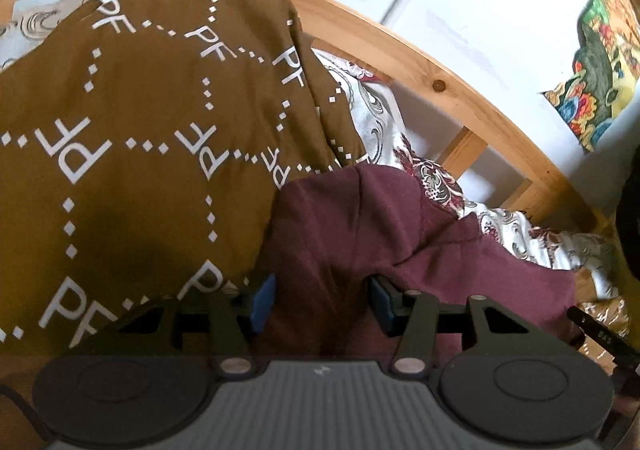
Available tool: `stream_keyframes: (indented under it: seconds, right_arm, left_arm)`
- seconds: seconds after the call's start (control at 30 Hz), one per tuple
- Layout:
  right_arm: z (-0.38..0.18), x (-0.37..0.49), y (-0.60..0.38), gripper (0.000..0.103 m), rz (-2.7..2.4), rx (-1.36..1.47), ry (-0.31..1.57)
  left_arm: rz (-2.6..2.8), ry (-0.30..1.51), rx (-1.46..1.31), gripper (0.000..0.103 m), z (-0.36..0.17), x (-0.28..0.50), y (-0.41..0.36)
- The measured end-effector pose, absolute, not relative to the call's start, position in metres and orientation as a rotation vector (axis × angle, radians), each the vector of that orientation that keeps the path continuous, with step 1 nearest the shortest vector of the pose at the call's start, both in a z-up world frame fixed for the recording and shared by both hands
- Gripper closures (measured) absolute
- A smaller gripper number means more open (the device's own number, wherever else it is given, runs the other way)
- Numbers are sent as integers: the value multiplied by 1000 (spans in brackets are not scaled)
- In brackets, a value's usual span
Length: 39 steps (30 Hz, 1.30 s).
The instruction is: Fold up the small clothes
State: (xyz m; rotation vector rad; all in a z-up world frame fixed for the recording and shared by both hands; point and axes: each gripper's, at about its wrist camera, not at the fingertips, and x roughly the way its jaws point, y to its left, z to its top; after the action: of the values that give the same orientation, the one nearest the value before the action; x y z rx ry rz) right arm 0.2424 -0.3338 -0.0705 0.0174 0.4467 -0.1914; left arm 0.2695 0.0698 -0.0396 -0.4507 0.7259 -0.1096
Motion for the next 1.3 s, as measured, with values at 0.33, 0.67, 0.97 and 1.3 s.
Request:
stream_keyframes:
  seconds: [0.33, 0.67, 0.97, 1.3]
  right_arm:
    - [-74, 222, -246, 12, 48, -346, 318]
    - [-113, 218, -145, 10, 389, -666, 350]
    - [-71, 233, -126, 10, 335, -519, 252]
    - [1, 337, -89, 3, 333, -567, 484]
  left_arm:
    - [-111, 730, -450, 30, -33, 267, 73]
    - [-48, 656, -429, 1, -20, 261, 77]
    - [4, 605, -487, 1, -11, 256, 96]
    - [0, 612, -409, 1, -16, 257, 84]
